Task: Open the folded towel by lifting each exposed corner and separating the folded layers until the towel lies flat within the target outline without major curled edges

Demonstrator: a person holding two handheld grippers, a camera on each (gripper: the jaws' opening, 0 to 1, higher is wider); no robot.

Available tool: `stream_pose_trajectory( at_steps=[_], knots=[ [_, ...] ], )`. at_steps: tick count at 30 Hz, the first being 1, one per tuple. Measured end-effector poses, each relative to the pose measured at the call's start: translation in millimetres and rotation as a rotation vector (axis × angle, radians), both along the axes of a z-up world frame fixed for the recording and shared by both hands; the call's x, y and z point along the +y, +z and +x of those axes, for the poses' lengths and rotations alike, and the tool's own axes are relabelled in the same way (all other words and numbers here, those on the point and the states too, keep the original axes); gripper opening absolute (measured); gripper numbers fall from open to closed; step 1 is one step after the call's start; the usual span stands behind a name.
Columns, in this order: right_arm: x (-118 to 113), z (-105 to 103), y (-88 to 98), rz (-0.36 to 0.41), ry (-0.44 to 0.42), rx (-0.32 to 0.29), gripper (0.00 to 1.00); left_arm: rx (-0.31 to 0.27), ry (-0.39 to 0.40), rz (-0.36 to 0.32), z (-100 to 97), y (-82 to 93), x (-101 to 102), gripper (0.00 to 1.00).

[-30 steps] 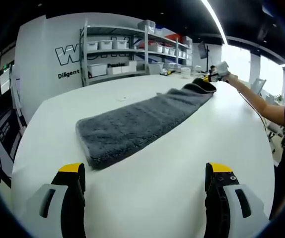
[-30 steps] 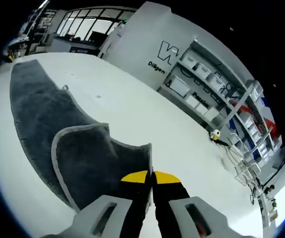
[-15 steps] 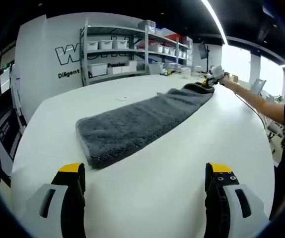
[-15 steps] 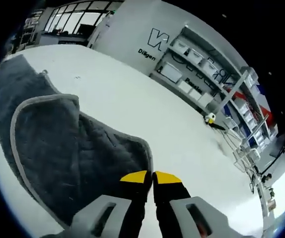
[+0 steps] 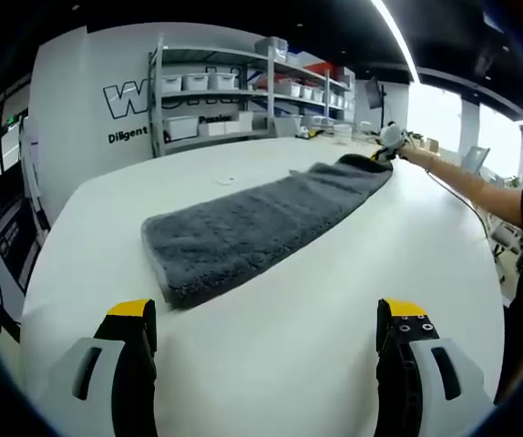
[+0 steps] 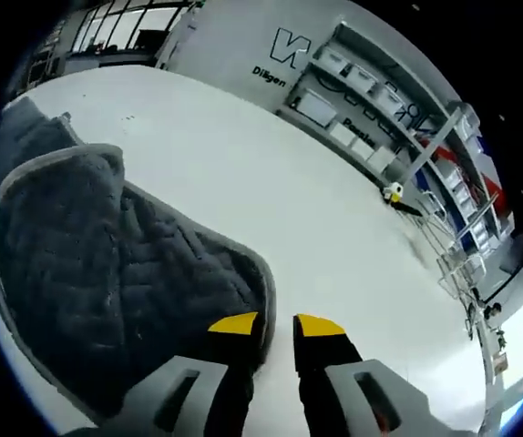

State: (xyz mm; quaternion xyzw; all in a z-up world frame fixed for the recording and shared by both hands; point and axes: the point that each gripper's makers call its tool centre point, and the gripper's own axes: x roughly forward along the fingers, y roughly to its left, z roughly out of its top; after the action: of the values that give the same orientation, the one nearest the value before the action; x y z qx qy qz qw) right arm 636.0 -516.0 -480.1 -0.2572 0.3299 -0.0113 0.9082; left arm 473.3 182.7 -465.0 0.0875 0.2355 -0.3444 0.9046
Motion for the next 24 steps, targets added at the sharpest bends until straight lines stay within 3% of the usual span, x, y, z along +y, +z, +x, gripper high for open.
stream_pose_trajectory(
  at_steps=[7, 12, 16, 21, 24],
  knots=[
    [20, -13, 37.1, 0.030, 0.049, -0.084, 0.27, 0.005, 0.001, 0.006, -1.4, -1.3, 0, 0.99],
    [83, -30, 64.6, 0.086, 0.246, -0.174, 0.31, -0.006, -0.013, -0.001, -3.0, 2.9, -3, 0.99],
    [139, -53, 76.6, 0.168, 0.388, -0.201, 0.32, -0.009, -0.008, 0.003, -1.7, 3.6, 1, 0.99],
    [185, -78, 73.6, 0.176, 0.503, -0.176, 0.31, -0.007, -0.007, 0.002, -2.1, 3.6, 1, 0.99],
    [198, -82, 64.9, 0.154, 0.528, -0.146, 0.31, -0.008, -0.011, 0.000, -3.7, 3.8, -1, 0.99]
  ],
)
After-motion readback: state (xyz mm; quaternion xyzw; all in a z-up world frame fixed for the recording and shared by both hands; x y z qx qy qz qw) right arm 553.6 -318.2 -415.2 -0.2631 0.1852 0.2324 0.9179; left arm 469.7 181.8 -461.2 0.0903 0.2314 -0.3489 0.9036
